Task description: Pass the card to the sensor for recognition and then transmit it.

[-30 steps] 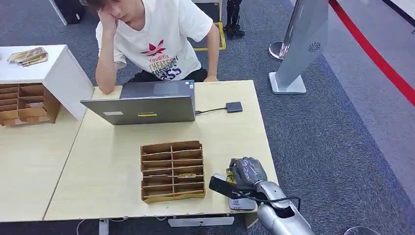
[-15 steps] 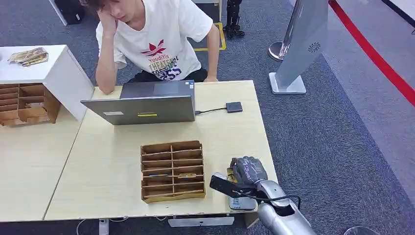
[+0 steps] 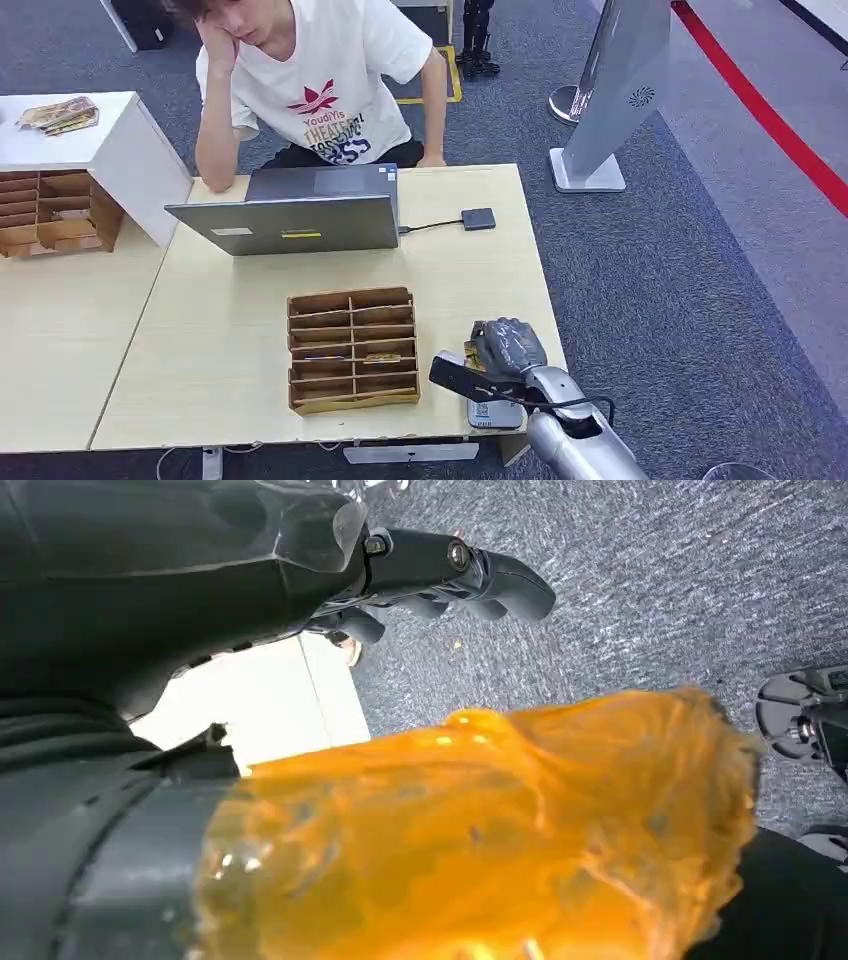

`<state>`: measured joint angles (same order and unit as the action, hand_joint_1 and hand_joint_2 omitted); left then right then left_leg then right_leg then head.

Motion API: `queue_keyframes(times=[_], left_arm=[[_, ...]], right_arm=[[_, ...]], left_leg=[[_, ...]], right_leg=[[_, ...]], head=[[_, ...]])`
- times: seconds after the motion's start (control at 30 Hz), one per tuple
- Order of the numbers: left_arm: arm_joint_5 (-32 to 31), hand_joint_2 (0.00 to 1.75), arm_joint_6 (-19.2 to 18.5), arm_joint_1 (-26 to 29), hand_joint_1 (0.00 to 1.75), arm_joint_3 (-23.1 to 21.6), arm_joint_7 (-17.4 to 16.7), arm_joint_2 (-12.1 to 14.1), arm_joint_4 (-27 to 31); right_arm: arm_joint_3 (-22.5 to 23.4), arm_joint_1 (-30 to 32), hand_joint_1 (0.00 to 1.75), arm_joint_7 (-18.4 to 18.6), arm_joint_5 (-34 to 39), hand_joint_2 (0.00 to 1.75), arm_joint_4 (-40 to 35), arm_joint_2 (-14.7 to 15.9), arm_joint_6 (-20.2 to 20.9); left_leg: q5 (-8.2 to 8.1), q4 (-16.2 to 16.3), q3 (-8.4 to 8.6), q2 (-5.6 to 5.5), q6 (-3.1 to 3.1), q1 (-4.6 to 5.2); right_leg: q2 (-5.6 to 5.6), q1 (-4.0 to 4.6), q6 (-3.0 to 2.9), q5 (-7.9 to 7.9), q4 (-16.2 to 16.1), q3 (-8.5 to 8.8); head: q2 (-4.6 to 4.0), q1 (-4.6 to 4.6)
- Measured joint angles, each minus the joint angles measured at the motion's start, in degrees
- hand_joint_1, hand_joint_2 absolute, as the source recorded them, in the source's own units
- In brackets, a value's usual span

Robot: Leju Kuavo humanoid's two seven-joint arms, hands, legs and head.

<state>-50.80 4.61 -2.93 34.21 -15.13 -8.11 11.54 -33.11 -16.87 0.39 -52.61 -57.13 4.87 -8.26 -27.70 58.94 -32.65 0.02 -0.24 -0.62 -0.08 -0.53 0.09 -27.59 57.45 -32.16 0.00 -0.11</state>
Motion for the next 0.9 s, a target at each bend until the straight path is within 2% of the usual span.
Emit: queue_keyframes(times=[0.9], left_arm=[[-0.5, 0.0, -0.15, 0.0, 0.0, 0.02, -0.17, 0.0, 0.0]], right_arm=[[0.0, -0.71, 1.75, -0.07, 0.0, 1.75, 1.01, -0.07, 0.66]], left_leg=[[0.0, 0.0, 0.03, 0.0, 0.0, 0.0]], right_leg=[[0.0, 0.0, 0.0, 0.0, 0.0, 0.03]], head=[[0.0, 0.0]])
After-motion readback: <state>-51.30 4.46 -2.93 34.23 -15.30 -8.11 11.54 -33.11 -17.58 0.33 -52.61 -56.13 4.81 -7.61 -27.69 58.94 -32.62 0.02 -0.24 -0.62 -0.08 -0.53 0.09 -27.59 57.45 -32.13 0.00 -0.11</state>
